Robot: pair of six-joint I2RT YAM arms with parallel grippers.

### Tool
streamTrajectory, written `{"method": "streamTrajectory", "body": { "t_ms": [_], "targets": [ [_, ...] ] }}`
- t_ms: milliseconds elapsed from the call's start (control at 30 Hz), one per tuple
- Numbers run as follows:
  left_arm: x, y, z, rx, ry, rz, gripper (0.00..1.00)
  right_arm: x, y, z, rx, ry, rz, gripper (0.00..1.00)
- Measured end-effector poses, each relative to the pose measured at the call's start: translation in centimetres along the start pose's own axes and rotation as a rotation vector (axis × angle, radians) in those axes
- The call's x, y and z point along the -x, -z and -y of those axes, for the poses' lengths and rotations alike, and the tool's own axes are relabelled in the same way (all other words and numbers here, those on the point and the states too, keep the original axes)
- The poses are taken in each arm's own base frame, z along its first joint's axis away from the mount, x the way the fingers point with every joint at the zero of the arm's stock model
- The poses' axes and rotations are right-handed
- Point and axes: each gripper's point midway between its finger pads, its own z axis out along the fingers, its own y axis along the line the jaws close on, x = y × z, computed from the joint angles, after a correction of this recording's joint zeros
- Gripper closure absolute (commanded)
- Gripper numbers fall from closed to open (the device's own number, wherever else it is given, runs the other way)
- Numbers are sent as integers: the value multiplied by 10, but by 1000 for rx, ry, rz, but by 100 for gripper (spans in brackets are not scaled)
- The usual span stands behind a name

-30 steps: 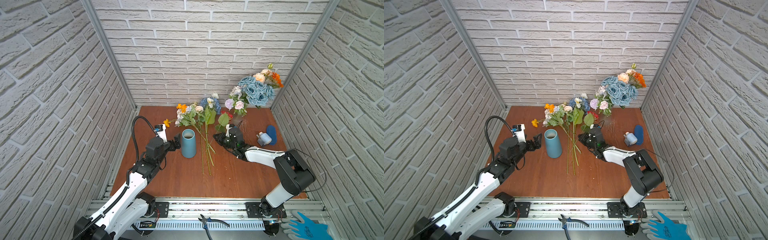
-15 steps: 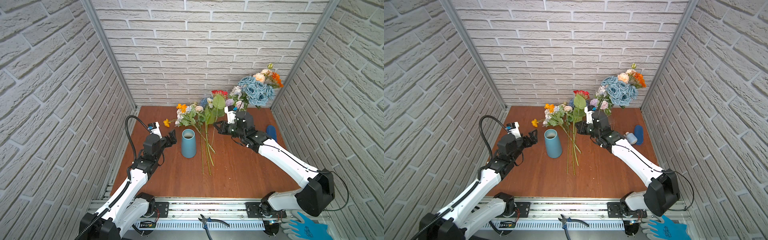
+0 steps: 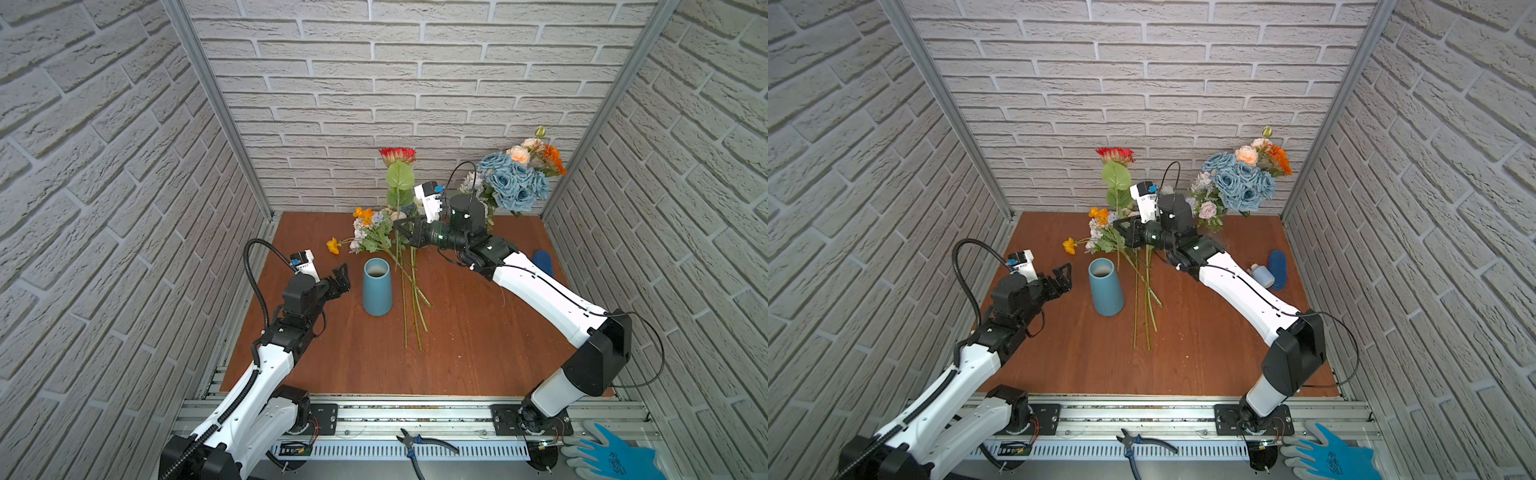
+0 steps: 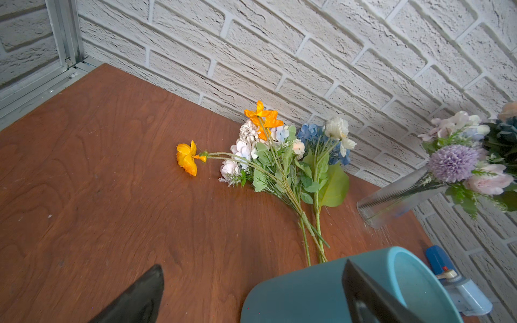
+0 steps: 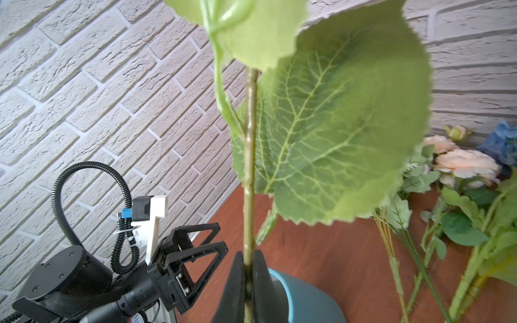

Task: Arrange flowers in a vase
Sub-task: Pick up the flower from the top-center of the table, then place the flower in the vase.

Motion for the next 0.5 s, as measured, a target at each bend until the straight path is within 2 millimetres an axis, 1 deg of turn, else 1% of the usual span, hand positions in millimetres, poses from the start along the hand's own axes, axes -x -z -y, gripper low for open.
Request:
{"method": "streamTrajectory", "body": {
  "t_ms": [100,200,367,500],
  "targets": [
    [-2,-1,-1,1,6,-6,2,2,-9,-12,41,35,17,94],
    [-4,-2,0,-5,9,-15,2,3,-19,-18,73,64,37,94],
    [-6,-2,0,-9,15,-21,2,-4,-33,-17,109,114,68,94],
    [-8,-2,-1,-9,20,-27,2,-18,-41,-7,119,151,85,94]
  ]
}}
